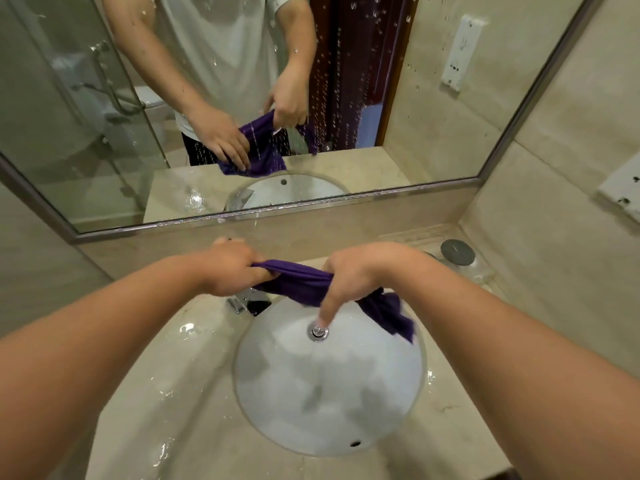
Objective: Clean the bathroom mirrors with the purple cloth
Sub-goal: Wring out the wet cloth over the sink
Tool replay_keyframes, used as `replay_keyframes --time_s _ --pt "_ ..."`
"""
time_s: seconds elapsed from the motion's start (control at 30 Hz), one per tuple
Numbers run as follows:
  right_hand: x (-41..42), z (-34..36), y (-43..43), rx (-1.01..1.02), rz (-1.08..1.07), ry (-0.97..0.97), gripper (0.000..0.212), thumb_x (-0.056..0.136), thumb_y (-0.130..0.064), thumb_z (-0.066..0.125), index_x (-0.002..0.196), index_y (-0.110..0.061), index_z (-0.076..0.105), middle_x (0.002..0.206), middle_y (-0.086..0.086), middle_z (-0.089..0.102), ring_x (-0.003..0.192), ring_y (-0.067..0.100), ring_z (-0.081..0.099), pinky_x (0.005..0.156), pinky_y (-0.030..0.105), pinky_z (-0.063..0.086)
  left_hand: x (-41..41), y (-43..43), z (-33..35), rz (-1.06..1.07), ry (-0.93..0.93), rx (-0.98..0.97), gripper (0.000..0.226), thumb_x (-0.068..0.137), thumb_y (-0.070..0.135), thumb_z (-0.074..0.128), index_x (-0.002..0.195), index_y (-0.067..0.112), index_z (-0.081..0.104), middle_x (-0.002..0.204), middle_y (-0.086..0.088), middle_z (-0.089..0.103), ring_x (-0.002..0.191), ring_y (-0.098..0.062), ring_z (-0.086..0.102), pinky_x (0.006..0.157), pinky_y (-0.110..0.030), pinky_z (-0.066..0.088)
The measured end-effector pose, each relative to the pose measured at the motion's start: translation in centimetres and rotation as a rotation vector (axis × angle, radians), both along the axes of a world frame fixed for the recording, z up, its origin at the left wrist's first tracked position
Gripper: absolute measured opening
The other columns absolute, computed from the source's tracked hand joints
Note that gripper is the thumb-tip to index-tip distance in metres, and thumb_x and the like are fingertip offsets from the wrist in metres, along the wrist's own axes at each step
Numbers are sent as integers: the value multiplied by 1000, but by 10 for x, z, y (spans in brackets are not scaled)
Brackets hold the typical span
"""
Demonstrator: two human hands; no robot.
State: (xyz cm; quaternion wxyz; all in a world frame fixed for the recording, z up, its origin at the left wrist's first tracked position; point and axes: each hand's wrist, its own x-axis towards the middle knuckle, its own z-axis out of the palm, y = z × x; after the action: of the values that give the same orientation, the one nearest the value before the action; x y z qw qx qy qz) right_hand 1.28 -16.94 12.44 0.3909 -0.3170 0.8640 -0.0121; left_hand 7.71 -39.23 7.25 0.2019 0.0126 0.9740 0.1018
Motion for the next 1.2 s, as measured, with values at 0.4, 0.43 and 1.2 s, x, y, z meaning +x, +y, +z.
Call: replay_keyframes --time_s 0.4,0.43,1.2 --pt "-11 76 -13 -458 -109 -104 17 83 -17 78 99 -20 72 95 -1 77 91 20 73 88 41 59 32 92 -37 523 195 1588 34 91 59 48 109 45 74 119 15 71 114 -4 63 95 -27 51" --pt "-16 77 -12 -511 -163 -94 17 84 -14 78 99 -18 72 95 1 77 92 19 73 89 40 59 31 99 -34 586 169 1729 38 93 58 45 113 42 73 126 8 69 120 -10 62 97 -29 52" --pt "52 -53 35 -731 -47 220 18 76 -10 59 91 -4 68 90 8 53 83 23 52 75 38 46 27 107 -35 1019 -701 2161 56 77 55 73 102 5 72 102 -17 71 92 -33 70 82 -46 58"
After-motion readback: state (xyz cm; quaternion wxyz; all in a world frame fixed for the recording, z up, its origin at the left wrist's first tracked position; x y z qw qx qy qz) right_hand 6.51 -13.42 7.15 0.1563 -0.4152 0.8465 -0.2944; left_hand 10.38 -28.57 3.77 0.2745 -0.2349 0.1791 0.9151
